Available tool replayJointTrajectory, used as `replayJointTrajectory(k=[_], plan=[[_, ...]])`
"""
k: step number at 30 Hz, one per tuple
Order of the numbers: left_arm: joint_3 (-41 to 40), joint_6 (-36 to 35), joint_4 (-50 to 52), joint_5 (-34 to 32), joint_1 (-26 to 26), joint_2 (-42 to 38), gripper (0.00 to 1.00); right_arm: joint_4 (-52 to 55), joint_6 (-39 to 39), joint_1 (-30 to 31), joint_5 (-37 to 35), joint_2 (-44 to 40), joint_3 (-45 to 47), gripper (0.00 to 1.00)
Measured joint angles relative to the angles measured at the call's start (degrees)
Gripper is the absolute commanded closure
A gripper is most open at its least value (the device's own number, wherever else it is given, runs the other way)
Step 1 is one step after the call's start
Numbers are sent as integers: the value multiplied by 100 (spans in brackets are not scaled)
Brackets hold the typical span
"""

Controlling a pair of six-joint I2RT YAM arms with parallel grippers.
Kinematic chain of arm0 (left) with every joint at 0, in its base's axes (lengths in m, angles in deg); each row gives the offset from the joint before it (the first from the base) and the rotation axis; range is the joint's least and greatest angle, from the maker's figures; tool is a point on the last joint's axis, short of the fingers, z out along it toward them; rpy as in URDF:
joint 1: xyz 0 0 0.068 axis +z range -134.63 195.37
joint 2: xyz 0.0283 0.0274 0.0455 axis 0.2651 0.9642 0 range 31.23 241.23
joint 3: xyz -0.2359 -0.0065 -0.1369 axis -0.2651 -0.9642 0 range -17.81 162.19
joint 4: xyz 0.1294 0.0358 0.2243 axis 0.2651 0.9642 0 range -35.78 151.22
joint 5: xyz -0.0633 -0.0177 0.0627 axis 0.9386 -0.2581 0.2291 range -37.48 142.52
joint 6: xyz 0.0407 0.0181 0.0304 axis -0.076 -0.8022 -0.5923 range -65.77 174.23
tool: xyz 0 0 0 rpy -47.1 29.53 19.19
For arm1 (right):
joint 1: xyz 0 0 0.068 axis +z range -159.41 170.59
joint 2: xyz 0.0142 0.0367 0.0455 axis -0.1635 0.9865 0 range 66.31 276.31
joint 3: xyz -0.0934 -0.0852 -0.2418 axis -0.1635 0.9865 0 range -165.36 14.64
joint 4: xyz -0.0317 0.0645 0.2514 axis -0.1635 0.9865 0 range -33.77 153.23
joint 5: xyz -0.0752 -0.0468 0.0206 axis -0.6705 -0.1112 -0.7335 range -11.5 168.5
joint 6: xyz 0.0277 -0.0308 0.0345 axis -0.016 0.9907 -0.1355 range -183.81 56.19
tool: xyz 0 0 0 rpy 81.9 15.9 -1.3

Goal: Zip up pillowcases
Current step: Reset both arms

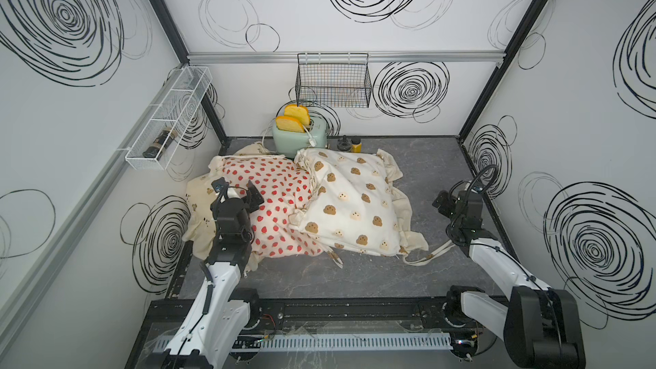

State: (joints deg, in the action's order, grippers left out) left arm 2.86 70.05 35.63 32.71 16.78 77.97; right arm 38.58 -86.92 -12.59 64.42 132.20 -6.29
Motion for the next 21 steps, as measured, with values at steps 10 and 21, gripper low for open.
replayJointTrajectory(k=[10,21], plan=[[-1412,-715,-4232,540,-236,2179,4,-2809,957,-160,734,1172,468,3],[-1248,-1032,-6227,1294,-192,3810,4,-4105,1849,234,1467,1954,597,2]])
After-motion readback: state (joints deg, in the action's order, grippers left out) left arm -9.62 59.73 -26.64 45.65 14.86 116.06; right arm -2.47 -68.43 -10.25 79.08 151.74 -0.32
